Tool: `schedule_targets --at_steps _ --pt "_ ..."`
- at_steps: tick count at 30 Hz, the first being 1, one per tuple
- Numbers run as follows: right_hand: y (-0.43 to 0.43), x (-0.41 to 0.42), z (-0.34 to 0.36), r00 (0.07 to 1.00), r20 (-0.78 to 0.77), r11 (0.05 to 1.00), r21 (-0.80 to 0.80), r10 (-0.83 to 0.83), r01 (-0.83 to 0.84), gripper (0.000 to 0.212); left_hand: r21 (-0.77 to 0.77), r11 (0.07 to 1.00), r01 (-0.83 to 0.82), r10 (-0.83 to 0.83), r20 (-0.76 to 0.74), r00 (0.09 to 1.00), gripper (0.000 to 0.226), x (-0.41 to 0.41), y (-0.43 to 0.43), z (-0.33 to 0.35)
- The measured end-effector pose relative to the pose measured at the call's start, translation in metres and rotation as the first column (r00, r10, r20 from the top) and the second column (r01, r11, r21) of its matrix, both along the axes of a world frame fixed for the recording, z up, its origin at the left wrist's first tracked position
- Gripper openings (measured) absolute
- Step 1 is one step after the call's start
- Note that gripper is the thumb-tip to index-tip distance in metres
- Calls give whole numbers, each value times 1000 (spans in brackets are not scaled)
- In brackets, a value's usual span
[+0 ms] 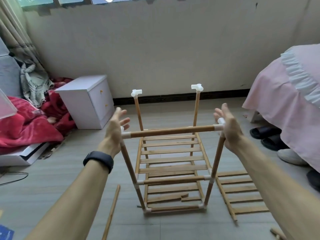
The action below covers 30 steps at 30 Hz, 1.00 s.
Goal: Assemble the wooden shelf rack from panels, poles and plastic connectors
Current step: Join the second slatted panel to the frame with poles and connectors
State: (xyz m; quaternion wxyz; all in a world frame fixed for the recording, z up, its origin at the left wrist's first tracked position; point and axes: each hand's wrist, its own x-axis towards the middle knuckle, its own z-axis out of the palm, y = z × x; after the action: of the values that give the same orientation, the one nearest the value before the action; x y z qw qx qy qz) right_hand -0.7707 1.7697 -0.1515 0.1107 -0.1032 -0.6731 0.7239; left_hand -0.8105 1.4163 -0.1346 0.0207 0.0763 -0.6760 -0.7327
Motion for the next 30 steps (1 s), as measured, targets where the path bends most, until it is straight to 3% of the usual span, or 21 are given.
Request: schedule_targets --at_steps 2,7,10,12,14,17,21,23,25,27,28,30 --pt "-10 -3 -3 1000 -5 998 57 13 -13 69 -8 999 47 -47 15 999 54 -1 12 -1" --pt "-8 -8 -7 1000 -4 1000 20 7 -7 68 -12 1000 20 -19 47 999 55 -1 7 -4" --pt "-15 -9 -10 993 19 989 102 -112 110 59 -57 998 -8 10 38 999 44 5 11 -4" --pt "-21 -9 -15 933 -14 885 312 -361 347 47 -104 991 -86 90 29 996 31 9 13 -8" --pt "-28 -8 -21 834 -75 746 410 -546 525 49 -86 972 -219 223 44 974 22 15 18 -12" --pt "-38 -11 -17 781 -29 682 466 -624 563 57 -38 948 -316 318 79 945 18 29 31 -13" --pt "-46 -22 -11 872 136 752 578 -471 317 83 -7 984 -179 179 84 980 23 54 67 -14" --pt "-51 -25 -7 918 215 784 604 -334 144 90 -3 1000 5 -5 68 998 27 65 83 -15" --pt "-55 -22 1 950 252 774 633 -185 -17 90 -40 957 288 -284 75 956 40 72 93 -17" --pt "-61 -9 11 969 241 791 604 -61 -100 87 -234 824 515 -505 107 856 53 71 96 -20" --pt "-65 2 15 977 214 810 575 -14 -114 87 -349 767 538 -542 96 835 52 67 95 -20" --pt "-75 30 20 987 138 820 553 82 -146 98 -563 739 370 -471 -40 881 42 49 86 -17"
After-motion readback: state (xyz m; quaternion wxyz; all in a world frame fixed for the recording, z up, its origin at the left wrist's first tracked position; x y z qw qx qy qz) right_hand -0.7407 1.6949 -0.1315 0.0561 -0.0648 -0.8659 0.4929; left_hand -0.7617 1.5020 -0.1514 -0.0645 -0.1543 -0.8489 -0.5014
